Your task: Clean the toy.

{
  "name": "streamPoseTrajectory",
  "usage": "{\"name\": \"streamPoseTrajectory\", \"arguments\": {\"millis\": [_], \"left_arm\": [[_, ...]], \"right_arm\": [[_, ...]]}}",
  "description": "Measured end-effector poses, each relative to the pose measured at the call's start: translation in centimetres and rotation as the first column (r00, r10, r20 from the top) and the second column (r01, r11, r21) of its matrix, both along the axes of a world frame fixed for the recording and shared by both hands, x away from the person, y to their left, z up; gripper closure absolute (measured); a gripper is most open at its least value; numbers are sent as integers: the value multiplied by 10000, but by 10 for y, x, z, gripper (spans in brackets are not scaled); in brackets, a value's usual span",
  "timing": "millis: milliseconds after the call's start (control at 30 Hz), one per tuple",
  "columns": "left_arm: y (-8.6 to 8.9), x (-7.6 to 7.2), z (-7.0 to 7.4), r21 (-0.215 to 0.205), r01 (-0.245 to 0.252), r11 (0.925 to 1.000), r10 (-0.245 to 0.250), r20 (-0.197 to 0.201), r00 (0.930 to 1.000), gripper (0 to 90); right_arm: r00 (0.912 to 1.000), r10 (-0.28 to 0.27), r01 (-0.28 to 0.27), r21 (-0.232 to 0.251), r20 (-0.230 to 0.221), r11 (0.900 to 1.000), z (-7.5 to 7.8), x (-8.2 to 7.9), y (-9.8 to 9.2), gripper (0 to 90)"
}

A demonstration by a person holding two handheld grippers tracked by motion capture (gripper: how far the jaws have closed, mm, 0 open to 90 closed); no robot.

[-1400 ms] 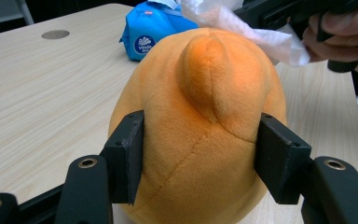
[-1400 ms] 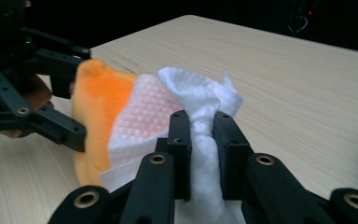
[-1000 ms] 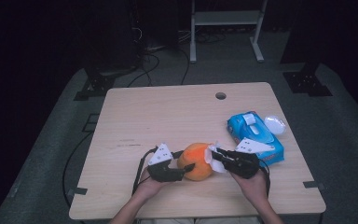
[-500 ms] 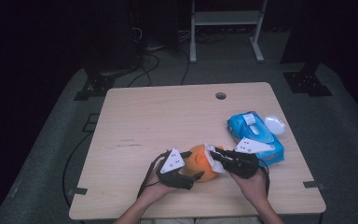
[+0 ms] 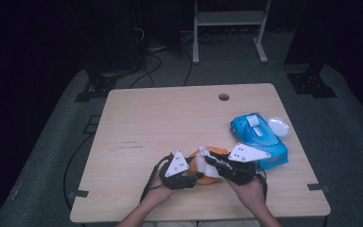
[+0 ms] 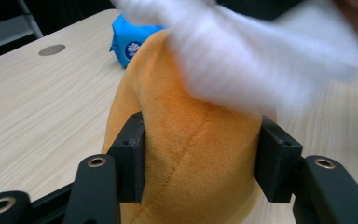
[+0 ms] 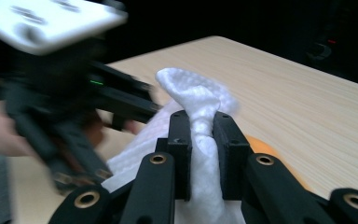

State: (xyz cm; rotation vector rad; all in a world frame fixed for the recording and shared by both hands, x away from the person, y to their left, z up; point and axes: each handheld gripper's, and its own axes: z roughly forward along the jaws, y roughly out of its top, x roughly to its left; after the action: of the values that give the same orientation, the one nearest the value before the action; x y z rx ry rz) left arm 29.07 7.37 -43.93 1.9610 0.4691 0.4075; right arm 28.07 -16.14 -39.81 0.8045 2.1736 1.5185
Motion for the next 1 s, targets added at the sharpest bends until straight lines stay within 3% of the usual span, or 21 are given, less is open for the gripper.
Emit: {"name": "streamPoseTrajectory", "arguments": {"millis": [33, 133, 200, 300, 333, 400, 433, 533, 600, 667, 733, 833, 900, 1000], "left_arm": [[0, 0, 0, -37, -102, 9999, 102, 29, 9999, 454], [0, -3, 4, -22, -306, 9995, 306, 403, 9987, 466], [3, -4, 9, -39, -527, 9986, 529, 576, 9969, 470], [5, -5, 12, 130, -1007, 9948, 993, 838, 9915, 469], [4, -5, 12, 260, -1015, 9945, 993, 762, 9921, 463], [2, -4, 8, 354, -700, 9969, 686, 393, 9969, 431], [1, -6, 7, 398, -628, 9972, 611, 435, 9972, 409], [0, -7, 8, 348, -229, 9991, 221, 221, 9995, 370], [0, -11, 6, -105, 284, 9995, -288, -353, 9990, 380], [-3, -15, 7, 49, 480, 9988, -479, -246, 9986, 378], [-3, -16, 8, -98, 458, 9989, -460, -207, 9987, 356], [2, -12, 12, -715, 38, 9974, -39, -16, 10000, 315], [6, -4, 11, -893, -388, 9952, 364, -282, 9989, 274], [6, 1, 4, -996, -343, 9944, 264, -797, 9965, 266]], "right_arm": [[9999, -126, 126, -53, 4, 9999, -1, 2, -3, 777], [9956, -706, 722, 234, -615, 9971, -10, 12, -21, 777], [9958, -735, 749, 232, -540, 9969, -9, 11, -22, 777], [9989, -324, 341, 526, -325, 9980, -2, 5, -15, 776], [9996, -105, 122, 632, -266, 9979, 0, 3, -11, 776], [9998, -13, 20, 363, -184, 9993, -1, 3, -5, 775], [9997, -24, 33, 321, -257, 9995, -4, 4, -5, 775], [9961, -337, 388, 622, -810, 9973, -11, 11, -15, 775], [9898, -673, 803, 1014, -1254, 9916, -16, 17, -26, 775], [9862, -779, 955, 1169, -1463, 9885, -20, 20, -32, 775], [9848, -774, 959, 1151, -1557, 9887, -20, 21, -33, 775], [9841, -667, 838, 993, -1644, 9915, -20, 22, -33, 775], [9848, -521, 673, 880, -1654, 9938, -19, 20, -33, 775], [9848, -438, 559, 678, -1684, 9961, -18, 17, -31, 775]]}}
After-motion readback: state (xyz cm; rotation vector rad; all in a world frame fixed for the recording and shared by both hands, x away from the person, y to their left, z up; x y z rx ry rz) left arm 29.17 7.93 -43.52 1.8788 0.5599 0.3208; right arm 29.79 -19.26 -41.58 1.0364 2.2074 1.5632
